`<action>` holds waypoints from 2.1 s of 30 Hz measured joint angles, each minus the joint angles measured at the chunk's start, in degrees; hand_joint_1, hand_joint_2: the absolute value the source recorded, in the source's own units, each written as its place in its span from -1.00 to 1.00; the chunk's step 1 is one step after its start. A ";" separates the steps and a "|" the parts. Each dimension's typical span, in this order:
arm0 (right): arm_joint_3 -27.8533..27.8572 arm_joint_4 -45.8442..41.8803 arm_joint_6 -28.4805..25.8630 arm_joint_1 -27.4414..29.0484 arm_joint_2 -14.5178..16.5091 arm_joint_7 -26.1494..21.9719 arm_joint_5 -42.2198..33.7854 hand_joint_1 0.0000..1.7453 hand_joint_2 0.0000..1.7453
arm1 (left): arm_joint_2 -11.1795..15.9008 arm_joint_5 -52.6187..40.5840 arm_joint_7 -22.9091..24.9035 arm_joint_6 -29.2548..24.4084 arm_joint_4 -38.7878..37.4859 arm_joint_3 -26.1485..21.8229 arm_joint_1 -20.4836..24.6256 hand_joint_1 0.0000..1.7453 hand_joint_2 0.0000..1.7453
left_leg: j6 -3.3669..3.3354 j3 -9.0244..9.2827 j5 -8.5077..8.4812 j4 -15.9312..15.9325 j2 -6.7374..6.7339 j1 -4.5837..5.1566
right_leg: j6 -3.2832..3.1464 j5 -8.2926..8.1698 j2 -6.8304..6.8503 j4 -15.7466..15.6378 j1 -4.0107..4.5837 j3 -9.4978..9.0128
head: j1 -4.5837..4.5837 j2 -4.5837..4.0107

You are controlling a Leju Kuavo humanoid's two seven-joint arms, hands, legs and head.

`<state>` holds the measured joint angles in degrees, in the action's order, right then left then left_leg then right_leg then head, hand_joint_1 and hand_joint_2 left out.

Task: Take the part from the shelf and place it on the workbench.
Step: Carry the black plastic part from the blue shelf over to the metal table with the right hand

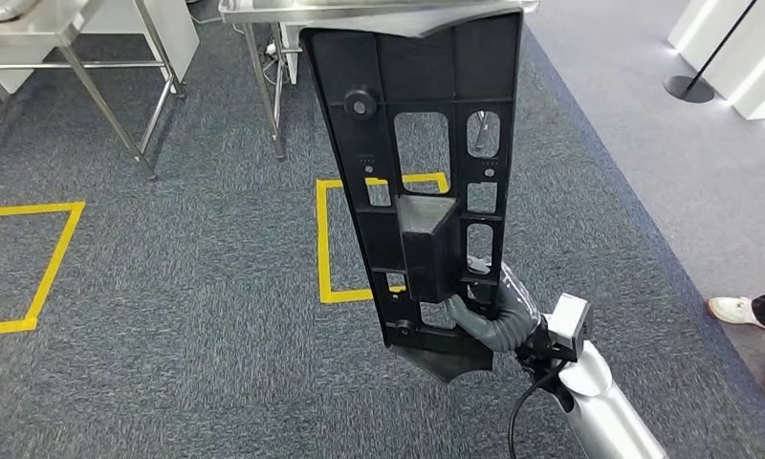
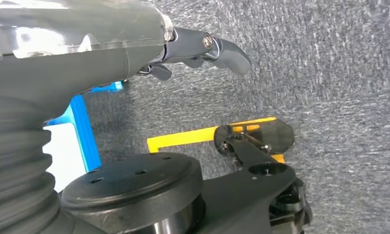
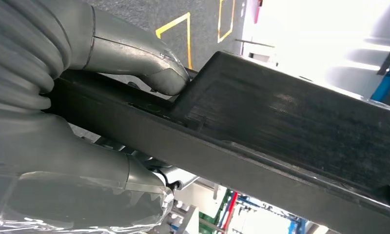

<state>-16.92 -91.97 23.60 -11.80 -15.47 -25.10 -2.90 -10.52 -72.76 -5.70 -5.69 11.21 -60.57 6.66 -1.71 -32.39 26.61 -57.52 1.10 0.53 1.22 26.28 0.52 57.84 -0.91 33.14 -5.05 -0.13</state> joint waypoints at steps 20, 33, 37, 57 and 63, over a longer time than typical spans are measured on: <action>0.13 -0.61 0.31 0.34 0.22 -0.37 -0.48 0.94 1.00 | 0.30 -0.09 -0.26 0.07 0.00 0.04 -0.42 -1.00 1.00 | -1.01 -2.49 -4.07 1.58 -0.45 0.25 | 0.42 5.32 -0.30 5.04 -0.37 -7.23 | -0.02 0.00; 0.22 -0.32 0.42 0.40 0.42 -0.35 -0.63 0.94 1.00 | 0.34 0.49 -0.33 0.11 0.00 0.02 -0.13 -1.00 1.00 | 1.78 6.10 4.01 1.08 0.10 -0.47 | -0.48 -3.05 -0.22 0.75 -1.22 3.84 | -0.03 0.00; 0.22 -0.36 0.67 -0.16 0.17 -0.37 -1.04 0.94 1.00 | 0.30 0.62 -0.37 0.10 0.00 0.02 -0.11 -1.00 1.00 | 2.49 0.80 9.07 -9.66 -0.41 -0.83 | -1.87 -2.43 -0.25 0.58 -0.57 3.05 | -0.04 -0.02; 0.30 0.11 1.28 -0.16 0.85 0.03 -1.74 0.94 1.00 | 0.14 0.20 -0.50 0.14 0.00 0.00 -0.11 -1.00 1.00 | -0.80 1.13 -0.42 1.15 -2.95 0.00 | 0.81 2.26 -0.46 10.72 -0.56 6.47 | -0.02 -0.01; 0.30 0.08 1.28 -0.32 0.85 0.19 -1.96 0.94 1.00 | 0.11 0.22 -0.50 0.15 0.00 0.00 0.11 -1.00 1.00 | 0.98 0.84 0.84 -0.19 -3.50 0.18 | -0.67 -0.36 0.42 0.92 -0.34 1.43 | -0.03 0.00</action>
<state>-16.62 -91.89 24.87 -12.12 -14.62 -24.91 -4.85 -10.40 -72.54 -6.21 -5.54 11.21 -60.57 6.77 -0.73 -31.55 27.44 -57.71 -2.39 0.72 0.56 25.92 0.94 58.76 -1.25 34.57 -5.08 -0.13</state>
